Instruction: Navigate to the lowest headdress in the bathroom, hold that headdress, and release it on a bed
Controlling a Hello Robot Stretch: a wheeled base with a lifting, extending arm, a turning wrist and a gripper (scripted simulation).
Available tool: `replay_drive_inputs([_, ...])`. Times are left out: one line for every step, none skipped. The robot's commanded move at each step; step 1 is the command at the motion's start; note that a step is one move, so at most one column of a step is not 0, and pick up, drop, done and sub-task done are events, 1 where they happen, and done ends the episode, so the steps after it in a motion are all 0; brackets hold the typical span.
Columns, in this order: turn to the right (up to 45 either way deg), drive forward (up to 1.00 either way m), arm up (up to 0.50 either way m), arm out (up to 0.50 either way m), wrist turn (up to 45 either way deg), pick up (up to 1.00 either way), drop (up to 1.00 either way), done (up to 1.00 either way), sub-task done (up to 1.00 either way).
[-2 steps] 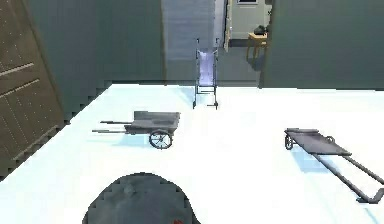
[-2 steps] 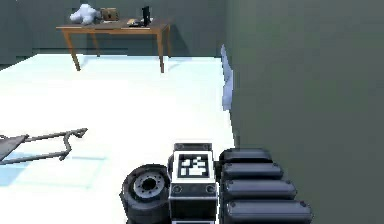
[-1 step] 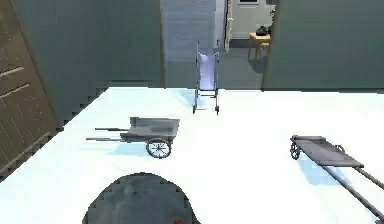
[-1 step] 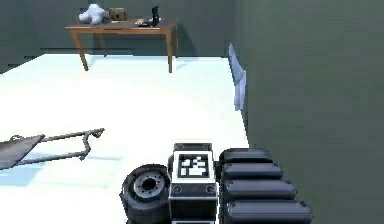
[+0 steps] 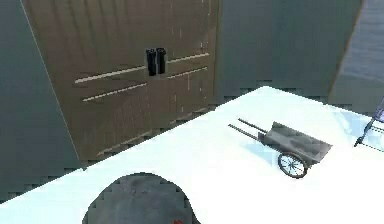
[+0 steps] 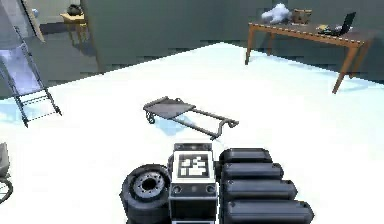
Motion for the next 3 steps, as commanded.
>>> replay_drive_inputs([-27.0,0.0,0.0,0.0,0.0,0.0,0.0,0.0,0.0])
replay_drive_inputs([0.0,0.1,0.0,0.0,0.0,0.0,0.0,0.0,0.0])
replay_drive_inputs([-45.0,0.0,0.0,0.0,0.0,0.0,0.0,0.0,0.0])
